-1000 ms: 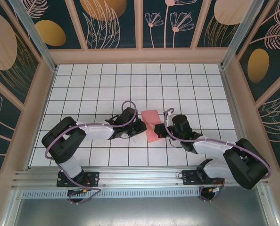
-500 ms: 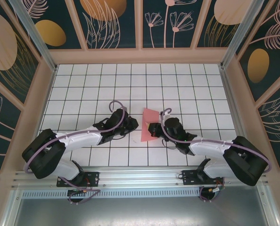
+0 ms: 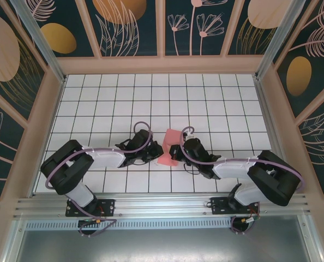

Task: Fold a paper plane with a square sheet of paper (pick it up from the middle)
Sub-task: Fold the triangle a second time at the center of the table.

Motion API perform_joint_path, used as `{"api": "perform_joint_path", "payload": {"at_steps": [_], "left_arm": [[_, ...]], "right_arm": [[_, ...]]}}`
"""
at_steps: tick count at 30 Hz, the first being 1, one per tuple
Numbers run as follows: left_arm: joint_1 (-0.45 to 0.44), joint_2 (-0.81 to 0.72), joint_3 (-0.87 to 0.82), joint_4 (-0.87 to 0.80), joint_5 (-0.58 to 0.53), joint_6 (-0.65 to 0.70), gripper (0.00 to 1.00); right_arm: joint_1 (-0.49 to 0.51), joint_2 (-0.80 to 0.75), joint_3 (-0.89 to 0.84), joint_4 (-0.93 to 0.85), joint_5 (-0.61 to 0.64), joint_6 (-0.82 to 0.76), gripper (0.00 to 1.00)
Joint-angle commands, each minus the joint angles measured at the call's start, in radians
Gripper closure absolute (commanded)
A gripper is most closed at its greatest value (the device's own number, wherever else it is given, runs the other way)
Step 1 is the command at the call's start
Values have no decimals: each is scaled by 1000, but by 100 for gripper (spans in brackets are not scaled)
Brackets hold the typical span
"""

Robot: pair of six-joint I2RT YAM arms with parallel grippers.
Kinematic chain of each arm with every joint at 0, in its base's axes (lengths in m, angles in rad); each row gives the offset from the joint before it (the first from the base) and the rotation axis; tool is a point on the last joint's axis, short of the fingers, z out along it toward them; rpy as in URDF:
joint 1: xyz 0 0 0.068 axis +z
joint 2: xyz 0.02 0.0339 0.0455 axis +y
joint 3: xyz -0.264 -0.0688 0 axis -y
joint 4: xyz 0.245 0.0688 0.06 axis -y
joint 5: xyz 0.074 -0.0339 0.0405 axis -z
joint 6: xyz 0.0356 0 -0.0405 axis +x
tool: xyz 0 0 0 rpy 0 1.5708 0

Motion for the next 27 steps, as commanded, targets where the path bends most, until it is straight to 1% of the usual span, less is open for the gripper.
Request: {"api": "perform_joint_path", "payload": {"at_steps": [1,8,9,19,27], "left_arm": [[1,36,18,30,36,-4,90],[1,82,20,2,22,20,90],[1,108,20,-8,18,25,90],[1,150,40,-52,1,63,90],[0,169,51,-89,-13,82,90]], "right_arm": [[6,16,-15,31,17,13,100],[-17,9,-38,25,-4,-20,100],[-25,7,-40,21,-28,-32,100],[-136,1,-51,23,-202,-124,100],[-208,-27,-65,-4,-251,-175,100]]}}
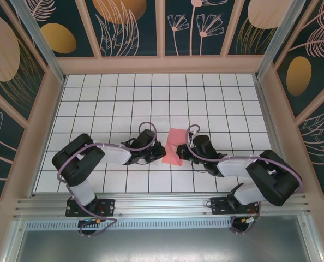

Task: Fold a paper plane with a square sheet of paper (pick it up from the middle)
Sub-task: Fold the triangle a second time at the center of the table.

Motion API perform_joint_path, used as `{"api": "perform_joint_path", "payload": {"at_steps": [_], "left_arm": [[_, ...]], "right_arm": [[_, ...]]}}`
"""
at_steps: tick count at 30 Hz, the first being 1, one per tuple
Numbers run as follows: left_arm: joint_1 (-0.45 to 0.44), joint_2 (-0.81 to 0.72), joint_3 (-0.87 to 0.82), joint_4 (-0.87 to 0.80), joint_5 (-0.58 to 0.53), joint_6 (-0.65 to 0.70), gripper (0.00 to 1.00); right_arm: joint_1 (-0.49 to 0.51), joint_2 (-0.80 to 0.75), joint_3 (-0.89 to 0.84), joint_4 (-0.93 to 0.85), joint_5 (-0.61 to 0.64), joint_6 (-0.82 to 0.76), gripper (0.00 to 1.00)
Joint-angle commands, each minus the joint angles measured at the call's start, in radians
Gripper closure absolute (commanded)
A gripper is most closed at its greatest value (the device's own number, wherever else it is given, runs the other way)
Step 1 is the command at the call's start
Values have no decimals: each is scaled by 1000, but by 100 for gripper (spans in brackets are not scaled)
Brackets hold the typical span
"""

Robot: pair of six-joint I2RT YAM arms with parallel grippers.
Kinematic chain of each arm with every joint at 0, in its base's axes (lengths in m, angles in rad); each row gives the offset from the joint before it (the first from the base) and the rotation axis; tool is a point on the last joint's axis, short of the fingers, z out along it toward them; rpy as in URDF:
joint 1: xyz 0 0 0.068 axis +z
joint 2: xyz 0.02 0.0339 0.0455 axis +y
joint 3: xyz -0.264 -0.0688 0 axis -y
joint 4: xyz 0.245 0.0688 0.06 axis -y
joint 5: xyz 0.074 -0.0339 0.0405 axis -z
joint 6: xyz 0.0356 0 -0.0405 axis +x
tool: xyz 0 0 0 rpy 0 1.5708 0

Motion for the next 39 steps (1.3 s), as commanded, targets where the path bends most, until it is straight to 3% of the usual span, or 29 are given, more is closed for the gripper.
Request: {"api": "perform_joint_path", "payload": {"at_steps": [1,19,39], "left_arm": [[-1,54,-3,-109,-32,35,90],[-5,88,33,-163,-47,68,90],[-9,105,55,-194,-48,82,90]], "right_arm": [[-32,-27,-13,-7,-54,-55,100],[-189,43,16,-14,-252,-207,99],[-271,139,79,-50,-378,-366,98]]}}
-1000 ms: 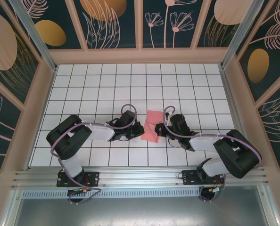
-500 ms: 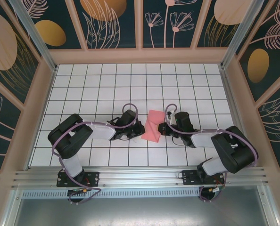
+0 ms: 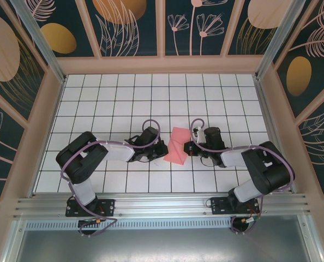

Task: Fold a paper plane with a square sheet of paper (pick it up from the middle)
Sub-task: Fold the triangle a second time at the center of the table.

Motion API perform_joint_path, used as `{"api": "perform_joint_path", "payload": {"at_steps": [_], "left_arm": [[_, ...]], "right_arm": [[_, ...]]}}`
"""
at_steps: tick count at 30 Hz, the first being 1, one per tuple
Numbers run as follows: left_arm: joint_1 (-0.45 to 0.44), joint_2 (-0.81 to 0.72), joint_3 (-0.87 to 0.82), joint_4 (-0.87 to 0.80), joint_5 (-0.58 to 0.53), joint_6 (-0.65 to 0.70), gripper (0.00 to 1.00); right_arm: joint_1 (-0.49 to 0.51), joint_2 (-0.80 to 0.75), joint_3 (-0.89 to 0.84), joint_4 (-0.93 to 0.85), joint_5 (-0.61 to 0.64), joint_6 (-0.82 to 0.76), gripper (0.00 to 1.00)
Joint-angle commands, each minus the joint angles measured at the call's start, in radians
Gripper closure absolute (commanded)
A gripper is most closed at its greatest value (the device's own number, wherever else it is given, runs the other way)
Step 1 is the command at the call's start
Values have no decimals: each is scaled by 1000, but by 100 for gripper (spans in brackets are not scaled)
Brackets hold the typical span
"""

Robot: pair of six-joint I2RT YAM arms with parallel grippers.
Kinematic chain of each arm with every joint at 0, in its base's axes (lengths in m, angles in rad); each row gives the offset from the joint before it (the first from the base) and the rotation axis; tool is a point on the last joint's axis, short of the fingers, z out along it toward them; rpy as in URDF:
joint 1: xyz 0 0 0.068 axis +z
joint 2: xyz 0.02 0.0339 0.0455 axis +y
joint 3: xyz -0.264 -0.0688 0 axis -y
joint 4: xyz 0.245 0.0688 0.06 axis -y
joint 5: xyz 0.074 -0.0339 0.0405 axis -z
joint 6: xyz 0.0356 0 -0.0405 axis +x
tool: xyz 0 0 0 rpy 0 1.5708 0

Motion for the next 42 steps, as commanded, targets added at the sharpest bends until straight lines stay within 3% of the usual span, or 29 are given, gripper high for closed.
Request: {"api": "perform_joint_path", "payload": {"at_steps": [1,42], "left_arm": [[-6,61,-15,-143,-48,26,90],[-8,11,36,-194,-69,37,87]], "right_arm": [[-10,21,37,-19,-48,-67,98],[-33,141,107,-65,-84,-153,96]]}}
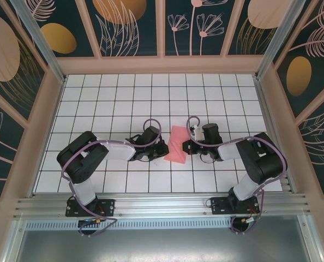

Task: Fold a paper plane with a square sheet of paper (pick it up from the middle)
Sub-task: Fold the triangle a second time at the center of the table.

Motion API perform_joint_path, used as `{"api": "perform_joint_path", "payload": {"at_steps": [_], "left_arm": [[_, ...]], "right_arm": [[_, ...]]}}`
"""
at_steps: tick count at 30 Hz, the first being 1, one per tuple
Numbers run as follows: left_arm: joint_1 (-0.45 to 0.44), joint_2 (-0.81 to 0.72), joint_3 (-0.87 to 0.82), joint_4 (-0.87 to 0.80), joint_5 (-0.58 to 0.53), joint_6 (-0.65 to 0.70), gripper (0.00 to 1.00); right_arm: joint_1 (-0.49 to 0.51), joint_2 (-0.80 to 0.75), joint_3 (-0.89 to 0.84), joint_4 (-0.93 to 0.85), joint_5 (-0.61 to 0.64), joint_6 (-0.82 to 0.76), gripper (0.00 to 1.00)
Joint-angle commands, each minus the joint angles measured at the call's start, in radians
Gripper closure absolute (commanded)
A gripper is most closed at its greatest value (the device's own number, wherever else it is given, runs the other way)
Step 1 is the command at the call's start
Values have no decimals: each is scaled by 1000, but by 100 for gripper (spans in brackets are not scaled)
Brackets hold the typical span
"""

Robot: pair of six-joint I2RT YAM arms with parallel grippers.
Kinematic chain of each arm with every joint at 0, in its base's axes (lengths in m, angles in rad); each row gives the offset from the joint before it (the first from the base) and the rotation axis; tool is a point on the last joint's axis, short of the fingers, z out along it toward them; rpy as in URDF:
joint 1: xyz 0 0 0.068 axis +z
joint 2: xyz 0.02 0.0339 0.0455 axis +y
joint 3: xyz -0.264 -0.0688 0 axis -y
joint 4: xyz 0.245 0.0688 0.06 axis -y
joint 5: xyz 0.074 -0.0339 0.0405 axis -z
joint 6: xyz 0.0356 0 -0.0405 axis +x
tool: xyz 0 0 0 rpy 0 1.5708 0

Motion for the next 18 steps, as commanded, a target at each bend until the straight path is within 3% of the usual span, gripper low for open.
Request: {"api": "perform_joint_path", "payload": {"at_steps": [1,11,18], "left_arm": [[-3,-5,11,-153,-64,30,86],[-3,-116,91,-222,-102,53,76],[-4,-139,105,-88,-22,24,81]], "right_arm": [[-6,23,19,-13,-9,-16,95],[-5,30,27,-30,2,-18,95],[-4,34,30,-30,0,-18,95]]}}
